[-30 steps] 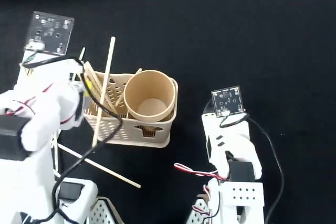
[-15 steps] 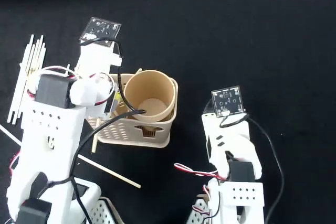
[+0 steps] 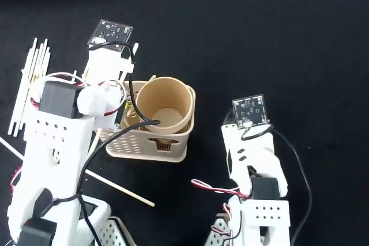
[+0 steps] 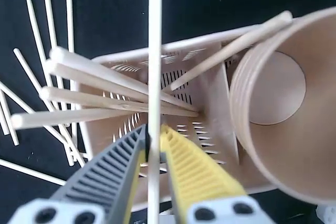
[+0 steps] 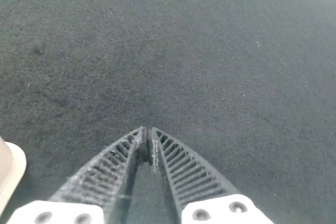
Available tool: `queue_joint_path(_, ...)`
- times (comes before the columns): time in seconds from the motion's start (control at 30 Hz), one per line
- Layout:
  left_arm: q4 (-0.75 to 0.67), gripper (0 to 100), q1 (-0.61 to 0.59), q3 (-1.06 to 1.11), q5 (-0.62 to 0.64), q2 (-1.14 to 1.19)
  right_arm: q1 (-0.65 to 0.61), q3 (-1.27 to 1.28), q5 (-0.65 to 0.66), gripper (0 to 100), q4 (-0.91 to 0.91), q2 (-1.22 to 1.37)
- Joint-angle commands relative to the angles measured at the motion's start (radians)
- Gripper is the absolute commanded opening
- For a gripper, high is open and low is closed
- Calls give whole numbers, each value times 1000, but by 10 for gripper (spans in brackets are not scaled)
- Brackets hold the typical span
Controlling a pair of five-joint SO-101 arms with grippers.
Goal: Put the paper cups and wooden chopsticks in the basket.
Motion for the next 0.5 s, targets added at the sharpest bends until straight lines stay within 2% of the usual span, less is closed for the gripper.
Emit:
queue_joint_path(0.0,5,29,-7,-12,9,-11,-6,-10,8,14,-3,-8)
queue_joint_path(0.13,5,29,-5,-64,14,-97,-6,-10,8,14,-3,-8)
queue_joint_path(0.27,-23,29,-7,-131,14,-324,-6,-10,8,14,-3,-8)
queue_joint_path(0.37,-155,29,-13,-104,14,-519,-6,-10,8,14,-3,-8)
queue_joint_path(0.47,-362,29,-10,39,12,-684,-6,-12,8,14,-3,-8)
